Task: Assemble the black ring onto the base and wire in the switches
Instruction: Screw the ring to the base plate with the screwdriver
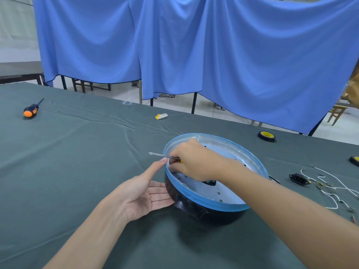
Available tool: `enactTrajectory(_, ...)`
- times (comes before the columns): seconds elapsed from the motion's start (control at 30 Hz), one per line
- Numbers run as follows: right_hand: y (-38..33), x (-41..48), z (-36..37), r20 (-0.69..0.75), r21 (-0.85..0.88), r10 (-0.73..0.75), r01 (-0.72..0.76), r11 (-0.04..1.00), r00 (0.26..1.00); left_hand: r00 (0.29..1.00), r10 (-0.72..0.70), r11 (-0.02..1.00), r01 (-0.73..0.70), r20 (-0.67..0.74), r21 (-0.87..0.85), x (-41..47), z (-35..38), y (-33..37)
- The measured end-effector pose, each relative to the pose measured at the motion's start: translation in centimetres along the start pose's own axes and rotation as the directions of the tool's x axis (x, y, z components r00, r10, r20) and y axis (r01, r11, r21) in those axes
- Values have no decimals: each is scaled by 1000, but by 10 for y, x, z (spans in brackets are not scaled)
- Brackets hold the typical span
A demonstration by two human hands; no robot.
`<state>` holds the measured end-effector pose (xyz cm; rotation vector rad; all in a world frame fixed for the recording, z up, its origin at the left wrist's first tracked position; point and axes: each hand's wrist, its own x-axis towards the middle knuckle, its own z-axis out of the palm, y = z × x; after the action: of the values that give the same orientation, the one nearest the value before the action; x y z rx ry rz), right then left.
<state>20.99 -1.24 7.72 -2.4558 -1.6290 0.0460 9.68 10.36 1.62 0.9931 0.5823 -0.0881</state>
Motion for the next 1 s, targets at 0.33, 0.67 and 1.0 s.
enactTrajectory(0.33,0,-5,-6,31,121,0,-4,993,1000,1000,4,1000,-4,4,-6,0,-2,1)
enactTrajectory(0.67,-3,-6,-5,-16,85,-21,22,996,1000,1000,16,1000,-16,1,0,1,-2,0)
enactTrajectory(1.0,-4,-3,-1,-7,-1,15,-15,1000,1000,1000,16,1000,-16,3,1,3,-4,-1)
